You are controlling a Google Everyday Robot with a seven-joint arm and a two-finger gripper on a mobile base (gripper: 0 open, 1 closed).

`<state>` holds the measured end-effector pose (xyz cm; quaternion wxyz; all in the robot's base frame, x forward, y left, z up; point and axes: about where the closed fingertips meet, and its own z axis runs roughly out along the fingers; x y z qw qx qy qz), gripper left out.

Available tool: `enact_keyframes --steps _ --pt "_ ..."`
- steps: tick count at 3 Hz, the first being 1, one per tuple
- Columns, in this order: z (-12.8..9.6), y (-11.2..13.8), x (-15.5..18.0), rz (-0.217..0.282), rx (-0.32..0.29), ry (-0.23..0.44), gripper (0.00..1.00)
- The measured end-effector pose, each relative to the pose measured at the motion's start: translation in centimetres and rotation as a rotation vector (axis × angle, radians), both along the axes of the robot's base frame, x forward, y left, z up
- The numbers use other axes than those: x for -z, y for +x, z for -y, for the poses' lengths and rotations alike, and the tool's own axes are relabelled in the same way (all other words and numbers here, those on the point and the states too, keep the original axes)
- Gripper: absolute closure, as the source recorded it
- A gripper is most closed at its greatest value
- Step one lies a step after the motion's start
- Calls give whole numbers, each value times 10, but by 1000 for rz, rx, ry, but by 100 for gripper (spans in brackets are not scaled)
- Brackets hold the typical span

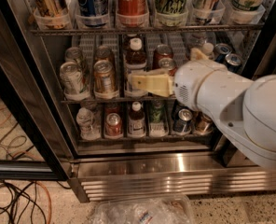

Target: Pick orange can from top shelf of fridge

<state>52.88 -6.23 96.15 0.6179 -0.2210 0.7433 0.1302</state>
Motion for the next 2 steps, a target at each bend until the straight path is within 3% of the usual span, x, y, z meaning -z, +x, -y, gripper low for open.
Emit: enact_keyframes --steps 1,2 --pt "25 9 14 22 69 -2 0" --pt "23 9 13 24 64 0 0"
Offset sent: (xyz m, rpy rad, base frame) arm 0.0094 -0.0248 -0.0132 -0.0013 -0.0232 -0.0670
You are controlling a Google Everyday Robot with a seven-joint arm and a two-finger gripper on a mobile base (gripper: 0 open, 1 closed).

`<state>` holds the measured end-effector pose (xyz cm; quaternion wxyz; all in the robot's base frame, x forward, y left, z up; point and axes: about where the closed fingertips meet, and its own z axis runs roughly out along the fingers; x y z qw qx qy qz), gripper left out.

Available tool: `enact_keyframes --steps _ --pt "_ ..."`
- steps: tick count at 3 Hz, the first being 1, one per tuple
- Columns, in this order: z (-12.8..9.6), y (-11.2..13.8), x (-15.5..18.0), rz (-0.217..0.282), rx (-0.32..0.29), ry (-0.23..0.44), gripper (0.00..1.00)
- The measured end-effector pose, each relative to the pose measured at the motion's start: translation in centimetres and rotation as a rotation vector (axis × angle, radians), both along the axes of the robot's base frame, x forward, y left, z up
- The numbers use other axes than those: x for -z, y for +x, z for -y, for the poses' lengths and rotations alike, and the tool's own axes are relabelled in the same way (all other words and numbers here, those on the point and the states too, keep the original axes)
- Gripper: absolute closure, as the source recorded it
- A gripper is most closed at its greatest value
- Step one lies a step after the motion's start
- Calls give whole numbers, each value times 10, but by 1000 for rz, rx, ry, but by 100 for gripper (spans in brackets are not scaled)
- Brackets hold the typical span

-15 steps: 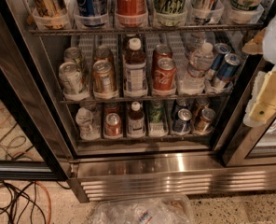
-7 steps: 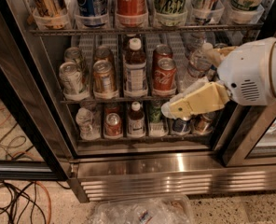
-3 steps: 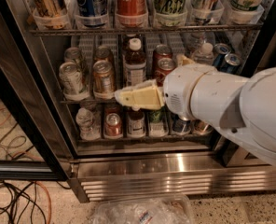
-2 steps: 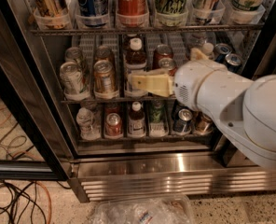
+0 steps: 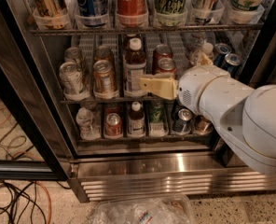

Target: Pick orange can from top shelf of fridge

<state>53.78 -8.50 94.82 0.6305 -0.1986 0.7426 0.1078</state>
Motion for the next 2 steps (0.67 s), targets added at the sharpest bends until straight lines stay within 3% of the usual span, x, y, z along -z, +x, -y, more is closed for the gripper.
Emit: enact_keyframes --steps 2 --pt "-28 -5 -8 85 -32 15 0"
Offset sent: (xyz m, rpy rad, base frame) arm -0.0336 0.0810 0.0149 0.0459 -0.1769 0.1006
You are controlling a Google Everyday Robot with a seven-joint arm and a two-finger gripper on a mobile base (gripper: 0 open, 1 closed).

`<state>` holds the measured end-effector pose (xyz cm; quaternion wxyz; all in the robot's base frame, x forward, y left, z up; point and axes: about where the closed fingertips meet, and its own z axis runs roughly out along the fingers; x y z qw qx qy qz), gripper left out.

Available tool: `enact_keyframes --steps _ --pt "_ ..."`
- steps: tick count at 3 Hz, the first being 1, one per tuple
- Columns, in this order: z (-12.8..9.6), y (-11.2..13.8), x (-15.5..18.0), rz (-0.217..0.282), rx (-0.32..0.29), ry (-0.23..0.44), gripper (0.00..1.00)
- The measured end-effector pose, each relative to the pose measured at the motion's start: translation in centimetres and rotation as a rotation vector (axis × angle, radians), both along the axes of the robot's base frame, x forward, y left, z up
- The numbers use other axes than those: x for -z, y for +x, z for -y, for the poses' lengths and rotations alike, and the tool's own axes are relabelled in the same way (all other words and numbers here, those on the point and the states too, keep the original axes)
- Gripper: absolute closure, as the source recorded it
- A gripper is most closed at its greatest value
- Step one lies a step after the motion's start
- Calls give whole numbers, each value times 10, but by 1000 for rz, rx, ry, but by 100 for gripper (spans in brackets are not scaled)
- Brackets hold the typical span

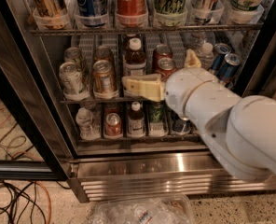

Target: Pick orange can from top shelf of fridge

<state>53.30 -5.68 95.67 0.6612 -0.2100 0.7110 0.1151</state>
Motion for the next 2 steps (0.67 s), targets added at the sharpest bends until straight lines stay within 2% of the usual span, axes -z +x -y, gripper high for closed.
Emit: enact_keyframes --steps 2 --pt "-68 -28 -21 82 -91 1 0"
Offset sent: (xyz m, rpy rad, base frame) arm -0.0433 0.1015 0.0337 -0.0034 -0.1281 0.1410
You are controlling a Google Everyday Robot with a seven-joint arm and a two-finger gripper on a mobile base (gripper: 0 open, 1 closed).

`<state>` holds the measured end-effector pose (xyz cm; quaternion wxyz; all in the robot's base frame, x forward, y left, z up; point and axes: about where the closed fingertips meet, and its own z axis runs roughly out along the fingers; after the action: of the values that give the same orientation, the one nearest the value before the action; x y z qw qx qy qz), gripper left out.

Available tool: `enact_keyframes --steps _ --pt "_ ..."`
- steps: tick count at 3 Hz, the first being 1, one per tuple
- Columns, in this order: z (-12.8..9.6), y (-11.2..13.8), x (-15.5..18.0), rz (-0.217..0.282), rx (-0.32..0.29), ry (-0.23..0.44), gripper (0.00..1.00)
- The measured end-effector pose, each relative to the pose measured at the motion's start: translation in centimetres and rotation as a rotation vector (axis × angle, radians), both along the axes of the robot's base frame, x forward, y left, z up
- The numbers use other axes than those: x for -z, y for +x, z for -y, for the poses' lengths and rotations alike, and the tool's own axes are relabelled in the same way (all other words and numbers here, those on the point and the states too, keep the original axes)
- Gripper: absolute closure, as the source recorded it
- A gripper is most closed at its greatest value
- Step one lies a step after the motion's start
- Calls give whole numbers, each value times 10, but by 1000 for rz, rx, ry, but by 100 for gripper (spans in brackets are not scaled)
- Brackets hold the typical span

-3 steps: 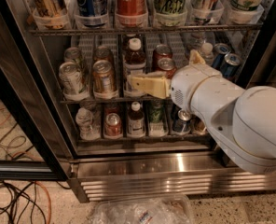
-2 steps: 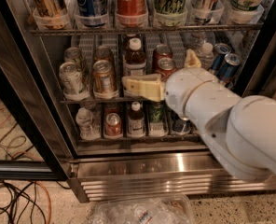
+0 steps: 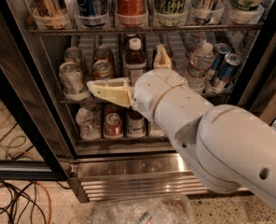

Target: Pick orange can from top shelf of fridge

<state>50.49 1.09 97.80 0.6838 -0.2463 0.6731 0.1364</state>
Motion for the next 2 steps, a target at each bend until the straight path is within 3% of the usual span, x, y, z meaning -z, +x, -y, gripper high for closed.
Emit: enact_keyframes --steps 2 --pt "-39 3 -18 42 -44 18 0"
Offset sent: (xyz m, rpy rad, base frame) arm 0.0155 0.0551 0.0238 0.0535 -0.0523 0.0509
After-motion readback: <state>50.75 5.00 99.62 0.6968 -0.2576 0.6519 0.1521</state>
